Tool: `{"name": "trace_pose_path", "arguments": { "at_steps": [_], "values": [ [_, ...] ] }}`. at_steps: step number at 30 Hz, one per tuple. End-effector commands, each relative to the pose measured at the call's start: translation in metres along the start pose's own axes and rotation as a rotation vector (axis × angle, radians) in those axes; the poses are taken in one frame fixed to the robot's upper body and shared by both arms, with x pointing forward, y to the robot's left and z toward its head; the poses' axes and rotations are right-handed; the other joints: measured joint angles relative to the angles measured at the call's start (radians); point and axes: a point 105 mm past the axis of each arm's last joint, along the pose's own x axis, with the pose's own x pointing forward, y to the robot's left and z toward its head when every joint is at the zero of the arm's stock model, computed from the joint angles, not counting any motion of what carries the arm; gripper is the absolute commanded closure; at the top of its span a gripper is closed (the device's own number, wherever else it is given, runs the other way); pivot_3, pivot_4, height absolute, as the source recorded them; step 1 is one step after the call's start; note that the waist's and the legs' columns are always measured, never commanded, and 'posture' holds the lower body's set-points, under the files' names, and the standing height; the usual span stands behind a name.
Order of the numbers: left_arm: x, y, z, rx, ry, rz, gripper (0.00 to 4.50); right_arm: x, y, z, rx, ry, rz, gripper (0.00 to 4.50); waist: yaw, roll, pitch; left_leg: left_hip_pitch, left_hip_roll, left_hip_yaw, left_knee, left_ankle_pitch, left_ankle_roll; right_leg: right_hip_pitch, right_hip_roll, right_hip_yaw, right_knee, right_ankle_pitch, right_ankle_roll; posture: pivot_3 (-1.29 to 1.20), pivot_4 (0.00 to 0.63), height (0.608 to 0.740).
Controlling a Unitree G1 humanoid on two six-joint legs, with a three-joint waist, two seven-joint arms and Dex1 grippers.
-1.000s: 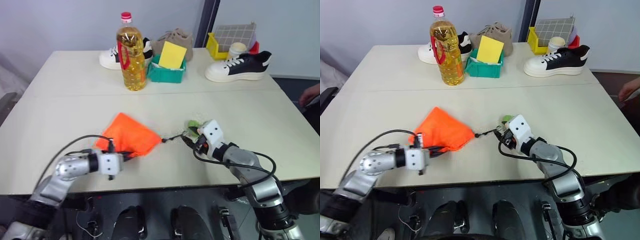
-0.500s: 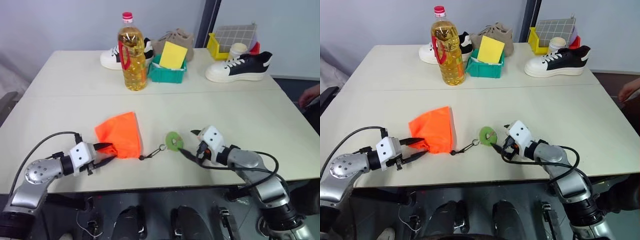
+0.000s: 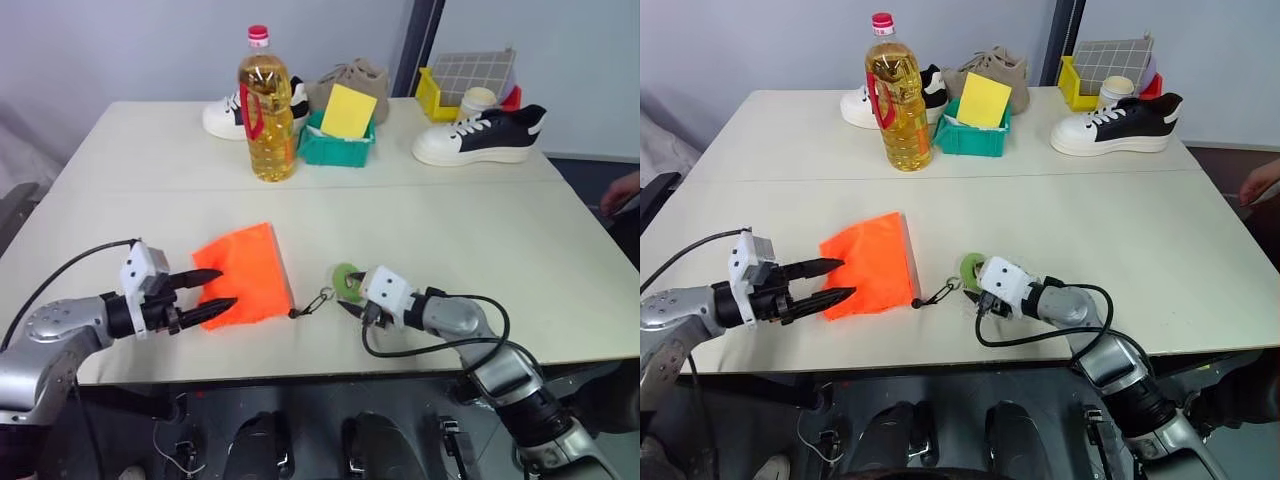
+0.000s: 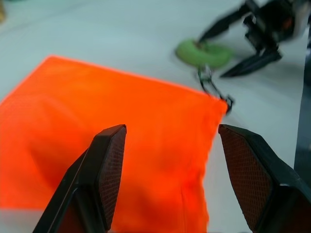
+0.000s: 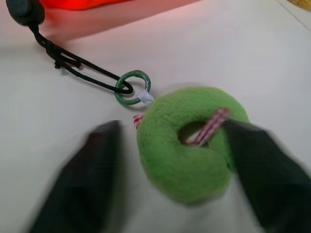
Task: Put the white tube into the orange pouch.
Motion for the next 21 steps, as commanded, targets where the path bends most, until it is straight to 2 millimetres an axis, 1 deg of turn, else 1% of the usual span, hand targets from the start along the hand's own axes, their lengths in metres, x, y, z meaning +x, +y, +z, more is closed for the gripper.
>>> {"name": "trace_pose_path", "arguments": {
  "at_steps": [1, 3, 4, 8, 12, 14, 18, 21],
  "values": [
    [0.002, 0.002, 0.020, 0.031, -0.063, 0.012, 1.26, -0.009, -0.010, -0.003, -0.035, 0.024, -0.045, 3.30, 0.001, 0.000, 0.000, 0.000, 0.000, 0.000, 0.000, 0.000, 0.000, 0.000, 0.000, 0.000, 0.000, 0.000, 0.000, 0.00, 0.150, 0.740],
    [0.005, 0.002, 0.022, 0.031, -0.075, 0.009, 1.26, -0.014, -0.013, 0.001, -0.041, 0.008, -0.062, 4.28, 0.001, 0.000, 0.000, 0.000, 0.000, 0.000, 0.000, 0.000, 0.000, 0.001, 0.000, 0.000, 0.000, 0.000, 0.000, 0.00, 0.150, 0.740],
    [0.007, 0.002, 0.022, 0.031, -0.078, 0.007, 1.26, -0.016, -0.015, 0.003, -0.043, -0.001, -0.070, 4.41, 0.001, 0.000, 0.000, 0.000, 0.000, 0.000, 0.000, 0.000, 0.000, 0.002, 0.000, 0.000, 0.000, 0.000, 0.000, 0.00, 0.150, 0.740],
    [0.017, -0.003, 0.018, 0.053, -0.063, -0.045, 1.26, -0.030, -0.026, 0.025, -0.055, -0.079, -0.122, 4.41, 0.000, 0.000, 0.000, 0.000, 0.000, 0.000, 0.000, 0.001, 0.001, 0.003, 0.000, 0.000, 0.000, 0.000, 0.001, 0.00, 0.150, 0.740],
    [0.027, -0.008, 0.015, 0.058, -0.058, -0.097, 1.26, -0.040, -0.031, 0.046, -0.036, -0.166, -0.141, 4.41, 0.000, 0.000, 0.000, 0.000, 0.000, 0.000, 0.000, 0.000, 0.000, 0.003, 0.000, 0.000, 0.000, 0.001, 0.001, 0.00, 0.150, 0.740],
    [0.033, -0.009, 0.015, 0.057, -0.064, -0.125, 1.26, -0.044, -0.034, 0.059, -0.024, -0.221, -0.154, 4.41, 0.000, 0.000, 0.000, 0.000, 0.000, 0.000, 0.000, 0.000, 0.000, 0.003, 0.000, 0.000, 0.000, 0.001, 0.001, 0.00, 0.150, 0.740],
    [0.040, -0.011, 0.014, 0.060, -0.065, -0.158, 1.26, -0.046, -0.036, 0.074, -0.001, -0.273, -0.154, 4.41, 0.000, 0.000, 0.000, 0.000, 0.000, 0.000, 0.000, 0.001, 0.001, 0.003, 0.000, 0.000, 0.000, 0.001, 0.001, 0.00, 0.150, 0.740],
    [0.048, -0.015, 0.012, 0.069, -0.068, -0.195, 1.26, -0.044, -0.034, 0.083, 0.012, -0.307, -0.145, 4.41, 0.001, 0.000, 0.000, 0.000, 0.000, 0.000, 0.000, 0.001, 0.002, 0.003, 0.000, 0.000, 0.000, 0.000, 0.001, 0.00, 0.150, 0.740]
  ]
}}
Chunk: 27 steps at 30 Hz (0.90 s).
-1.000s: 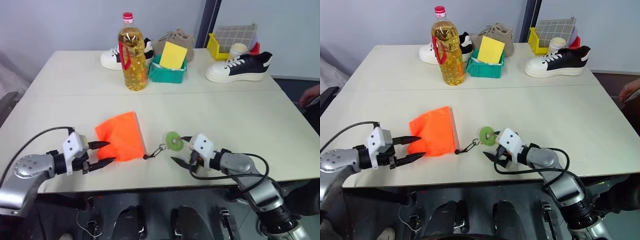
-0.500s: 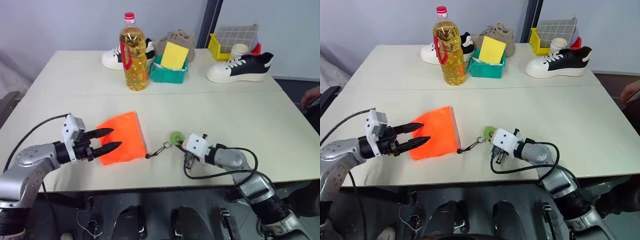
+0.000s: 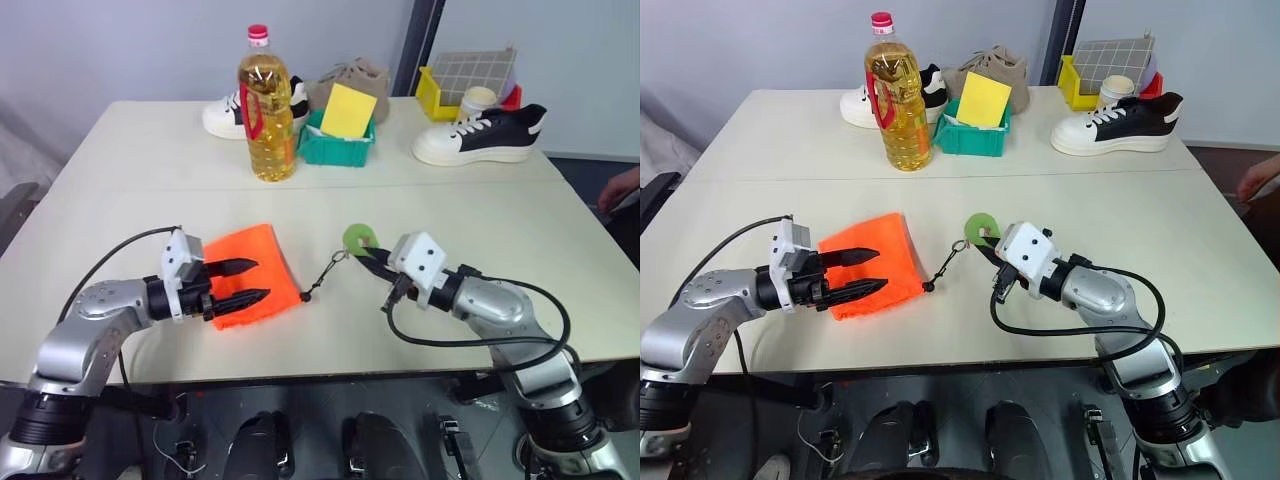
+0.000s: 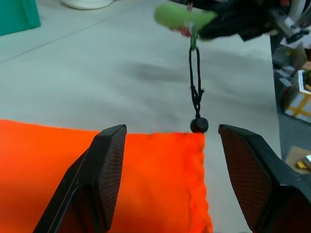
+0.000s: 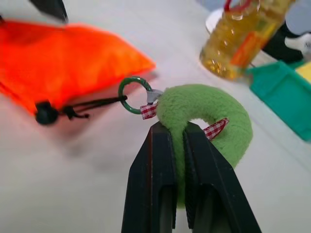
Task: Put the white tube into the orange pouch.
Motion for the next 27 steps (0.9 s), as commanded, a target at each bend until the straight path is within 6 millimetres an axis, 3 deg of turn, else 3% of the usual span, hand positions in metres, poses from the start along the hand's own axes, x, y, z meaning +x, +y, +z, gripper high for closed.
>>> {"name": "trace_pose_path", "arguments": {
  "at_steps": [1, 6, 13, 20, 27],
  "values": [
    [0.010, -0.005, 0.005, 0.056, -0.021, -0.045, 1.26, 0.001, -0.002, 0.024, -0.009, -0.088, -0.011, 4.41, 0.000, 0.000, 0.000, 0.000, 0.000, 0.000, 0.000, 0.000, 0.000, 0.000, 0.000, 0.000, 0.000, 0.000, 0.000, 0.00, 0.150, 0.740],
    [0.019, -0.009, 0.007, 0.102, -0.054, -0.019, 1.26, 0.005, 0.003, 0.034, 0.018, -0.132, 0.013, 4.41, -0.001, 0.000, 0.000, 0.000, 0.000, 0.000, 0.000, 0.000, 0.001, 0.000, 0.000, 0.000, 0.000, 0.000, 0.001, 0.00, 0.150, 0.740],
    [0.015, -0.018, -0.003, 0.073, -0.037, -0.009, 1.26, 0.011, 0.011, 0.047, 0.046, -0.192, 0.045, 4.41, -0.003, 0.000, 0.000, 0.000, 0.000, 0.000, 0.000, 0.000, 0.001, 0.000, 0.000, 0.000, 0.000, 0.001, 0.002, 0.00, 0.150, 0.740],
    [0.016, -0.024, -0.004, 0.121, -0.038, 0.021, 1.26, 0.014, 0.014, 0.047, 0.047, -0.197, 0.069, 4.41, 0.000, 0.000, 0.000, 0.000, 0.000, -0.001, 0.000, -0.002, 0.004, 0.000, -0.001, 0.000, 0.000, 0.000, -0.001, 0.00, 0.150, 0.740],
    [0.027, -0.022, 0.001, 0.233, -0.105, 0.198, 1.26, 0.021, 0.019, 0.049, 0.057, -0.210, 0.082, 4.41, -0.001, 0.000, 0.000, 0.000, 0.000, -0.001, 0.000, -0.002, 0.005, 0.000, 0.000, 0.000, 0.000, 0.000, -0.001, 0.00, 0.150, 0.740]
  ]
}}
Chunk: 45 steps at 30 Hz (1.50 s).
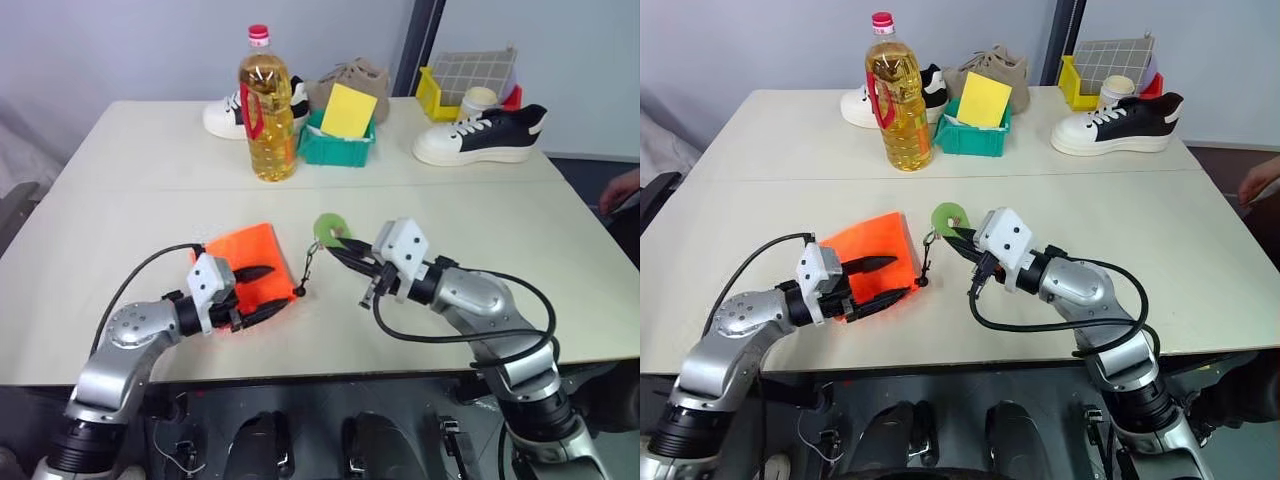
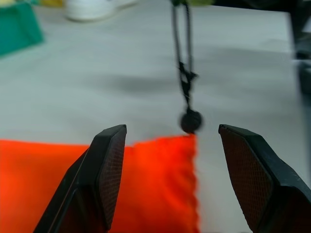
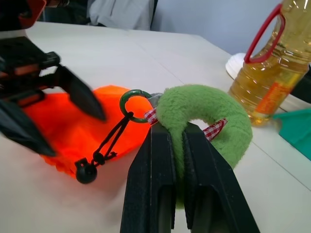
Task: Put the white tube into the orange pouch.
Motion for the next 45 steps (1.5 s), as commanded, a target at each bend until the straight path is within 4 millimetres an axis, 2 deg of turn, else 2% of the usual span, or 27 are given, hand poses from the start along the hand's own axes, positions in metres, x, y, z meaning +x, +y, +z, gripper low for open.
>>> {"name": "trace_pose_path", "arguments": {
  "at_steps": [1, 8, 17, 22, 33, 40, 45],
  "values": [
    [0.002, -0.005, 0.008, 0.045, -0.040, 0.043, 1.26, 0.004, 0.003, 0.015, -0.023, -0.061, 0.006, 4.41, -0.001, 0.000, 0.000, 0.000, 0.000, 0.000, 0.000, 0.000, 0.000, 0.000, 0.000, 0.000, 0.000, 0.000, 0.000, 0.00, 0.150, 0.740],
    [-0.002, -0.010, -0.004, -0.061, -0.042, 0.094, 1.26, 0.023, -0.007, 0.016, 0.019, -0.092, -0.088, 4.41, -0.002, 0.000, 0.000, 0.000, 0.000, 0.000, 0.000, 0.000, 0.000, 0.000, 0.000, 0.000, 0.000, 0.001, 0.001, 0.00, 0.150, 0.740],
    [0.004, -0.014, 0.001, 0.044, -0.089, 0.258, 1.26, 0.041, -0.004, 0.020, 0.036, -0.133, -0.098, 4.41, -0.001, 0.000, 0.000, 0.000, 0.000, 0.000, 0.000, 0.000, 0.000, 0.000, 0.000, 0.000, 0.000, 0.001, 0.002, 0.00, 0.150, 0.740],
    [0.002, -0.016, -0.001, 0.068, -0.080, 0.364, 1.26, 0.042, -0.002, 0.023, 0.019, -0.143, -0.090, 4.41, -0.003, 0.000, 0.000, 0.000, 0.000, 0.000, -0.001, -0.001, 0.001, 0.000, 0.000, 0.000, 0.000, 0.001, 0.002, 0.00, 0.150, 0.740],
    [-0.001, -0.046, 0.007, 0.006, -0.066, 0.405, 1.26, 0.040, 0.007, 0.029, 0.005, -0.140, -0.077, 4.41, -0.003, 0.000, 0.000, 0.000, 0.000, 0.000, -0.001, -0.003, -0.001, -0.001, 0.000, 0.000, 0.000, 0.000, 0.000, 0.00, 0.150, 0.740],
    [-0.002, -0.049, 0.009, -0.007, -0.055, 0.521, 1.26, 0.041, 0.011, 0.029, -0.006, -0.120, -0.043, 4.41, -0.003, 0.000, 0.000, 0.000, 0.000, 0.000, -0.001, -0.003, -0.001, -0.002, 0.000, 0.000, -0.001, 0.000, -0.001, 0.00, 0.150, 0.740],
    [0.005, -0.049, 0.003, -0.010, -0.012, 0.585, 1.26, 0.043, 0.014, 0.031, -0.016, -0.123, -0.012, 4.41, -0.003, 0.000, 0.000, 0.000, 0.000, 0.000, -0.001, -0.003, -0.001, -0.004, 0.000, 0.000, -0.001, 0.000, -0.001, 0.00, 0.150, 0.740]
  ]
}}
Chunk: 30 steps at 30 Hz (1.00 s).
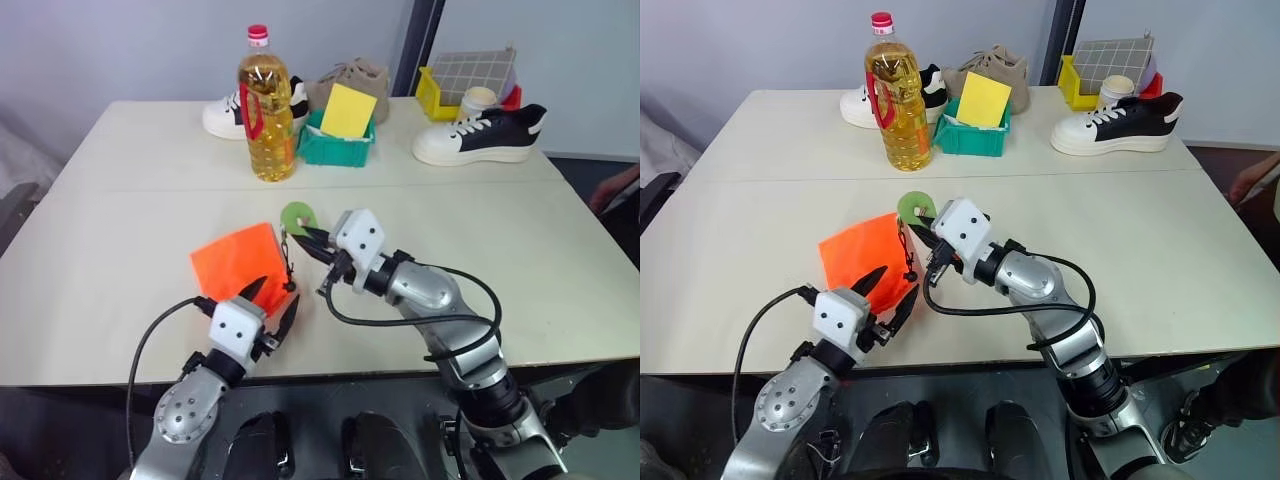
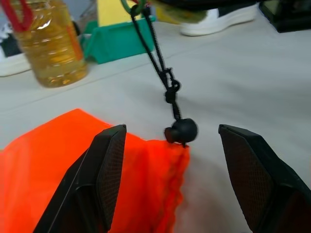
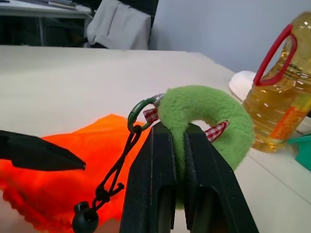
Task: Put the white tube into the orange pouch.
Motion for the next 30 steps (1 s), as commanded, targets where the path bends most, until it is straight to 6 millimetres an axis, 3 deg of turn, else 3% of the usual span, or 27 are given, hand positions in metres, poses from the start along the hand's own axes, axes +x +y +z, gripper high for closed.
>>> {"name": "trace_pose_path", "arguments": {
  "at_steps": [1, 15, 30],
  "values": [
    [0.004, -0.003, 0.006, 0.026, -0.013, 0.036, 1.26, 0.002, 0.003, 0.021, -0.044, -0.069, 0.027, 4.41, 0.000, 0.000, 0.000, 0.000, 0.000, 0.000, 0.000, 0.000, 0.000, 0.000, 0.000, 0.000, 0.000, 0.000, 0.000, 0.00, 0.150, 0.740],
    [0.016, -0.006, -0.002, 0.038, -0.016, 0.055, 1.26, 0.003, 0.005, 0.021, -0.049, -0.071, 0.051, 4.41, 0.000, 0.000, 0.000, -0.001, 0.000, 0.000, 0.000, 0.000, 0.001, 0.000, 0.000, 0.000, -0.001, 0.000, 0.000, 0.00, 0.150, 0.740],
    [0.025, -0.004, 0.004, 0.004, -0.062, 0.064, 1.26, 0.005, 0.004, 0.019, -0.053, -0.061, 0.067, 4.41, 0.000, 0.000, 0.000, -0.001, 0.000, 0.000, 0.000, 0.000, 0.001, 0.000, 0.000, 0.000, -0.001, 0.000, 0.000, 0.00, 0.150, 0.740]
  ]
}}
